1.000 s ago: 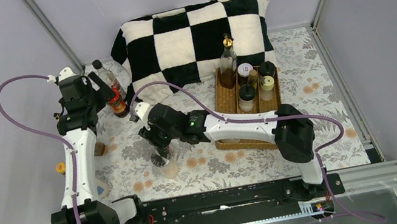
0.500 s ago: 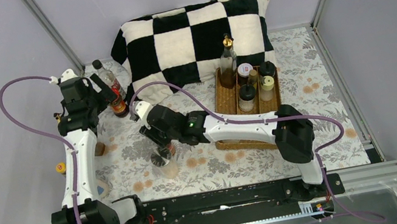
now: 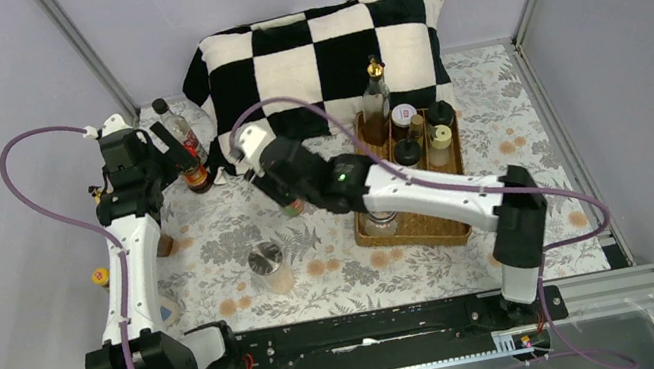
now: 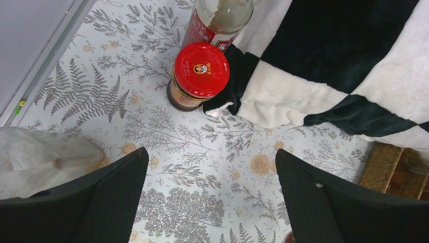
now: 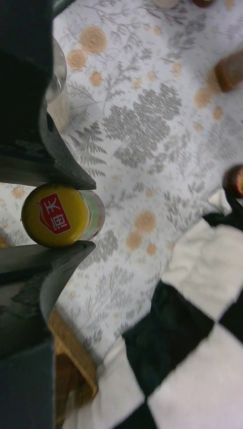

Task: Organize the condiment bottles
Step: Pick up the bottle from the center of the board, then place the bottle in the storage box.

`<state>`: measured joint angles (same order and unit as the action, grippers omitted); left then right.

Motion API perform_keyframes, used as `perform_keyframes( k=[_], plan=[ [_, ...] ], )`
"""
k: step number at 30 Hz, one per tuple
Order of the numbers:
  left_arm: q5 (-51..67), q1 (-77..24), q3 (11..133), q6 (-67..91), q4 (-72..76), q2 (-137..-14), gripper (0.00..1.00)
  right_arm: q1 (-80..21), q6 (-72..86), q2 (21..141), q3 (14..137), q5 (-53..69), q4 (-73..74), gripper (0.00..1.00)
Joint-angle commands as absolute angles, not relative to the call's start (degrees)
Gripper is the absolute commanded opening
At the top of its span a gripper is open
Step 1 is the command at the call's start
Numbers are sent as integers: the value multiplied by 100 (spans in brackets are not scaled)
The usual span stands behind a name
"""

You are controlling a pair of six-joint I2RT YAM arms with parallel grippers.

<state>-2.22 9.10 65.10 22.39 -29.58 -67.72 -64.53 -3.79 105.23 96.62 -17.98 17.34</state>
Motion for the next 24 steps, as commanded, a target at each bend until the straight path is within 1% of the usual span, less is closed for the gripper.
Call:
perform_keyframes(
  k=[1,8,16,20,24],
  plan=[
    [-93,964,6481,2163,-2674,-6694,99,-6010,-477,9451,9901,-2230,1383,14],
    [-54,965,6426,2166,-2647,-6693,99,-5308,-305,8895,10127,-2510,2412,14],
    [-26,964,6435,2188,-2623,-6718,99,-4061,-36,8027,9359,-2844,3018,13],
    [-26,963,6414,2188,-2597,-6747,99,-3400,156,7658,8746,-2790,2961,12],
    [143,960,6408,2211,-2563,-6769,99,-3112,369,7472,8235,-2858,2780,12]
  ],
)
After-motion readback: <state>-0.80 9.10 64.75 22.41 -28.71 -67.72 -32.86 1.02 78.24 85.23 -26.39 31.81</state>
